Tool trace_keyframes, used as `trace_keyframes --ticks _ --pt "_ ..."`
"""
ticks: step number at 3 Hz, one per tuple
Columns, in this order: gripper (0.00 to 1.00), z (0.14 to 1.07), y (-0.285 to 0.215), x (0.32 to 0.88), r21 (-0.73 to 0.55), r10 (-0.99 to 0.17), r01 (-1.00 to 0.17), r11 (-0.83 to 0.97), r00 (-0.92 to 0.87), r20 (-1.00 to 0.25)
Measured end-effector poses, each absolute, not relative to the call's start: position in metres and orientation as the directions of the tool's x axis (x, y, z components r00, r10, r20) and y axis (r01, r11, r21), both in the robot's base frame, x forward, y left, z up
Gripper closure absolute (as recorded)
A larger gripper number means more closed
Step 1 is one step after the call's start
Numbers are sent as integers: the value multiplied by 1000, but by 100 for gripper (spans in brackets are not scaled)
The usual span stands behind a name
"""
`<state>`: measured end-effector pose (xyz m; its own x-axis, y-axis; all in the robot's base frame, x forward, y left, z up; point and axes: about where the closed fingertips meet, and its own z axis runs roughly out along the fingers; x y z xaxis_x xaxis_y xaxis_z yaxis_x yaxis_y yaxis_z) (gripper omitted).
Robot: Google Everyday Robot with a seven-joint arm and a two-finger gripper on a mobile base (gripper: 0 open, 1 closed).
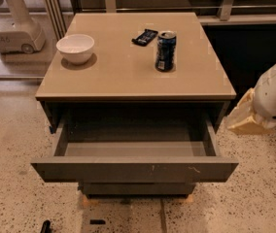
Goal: Close top drawer
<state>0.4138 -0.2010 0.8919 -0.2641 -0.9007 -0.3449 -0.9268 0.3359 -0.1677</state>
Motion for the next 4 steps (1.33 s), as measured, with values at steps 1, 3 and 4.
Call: trace_keyframes --ticks 1,3,4 --pt "96 820 -187 401 -71 -852 -931 359 -295 -433" --pt "100 809 -185 397 -56 -846 -930 365 -305 -438" --pt "100 781 -185 391 -44 -862 -946 323 -274 -427"
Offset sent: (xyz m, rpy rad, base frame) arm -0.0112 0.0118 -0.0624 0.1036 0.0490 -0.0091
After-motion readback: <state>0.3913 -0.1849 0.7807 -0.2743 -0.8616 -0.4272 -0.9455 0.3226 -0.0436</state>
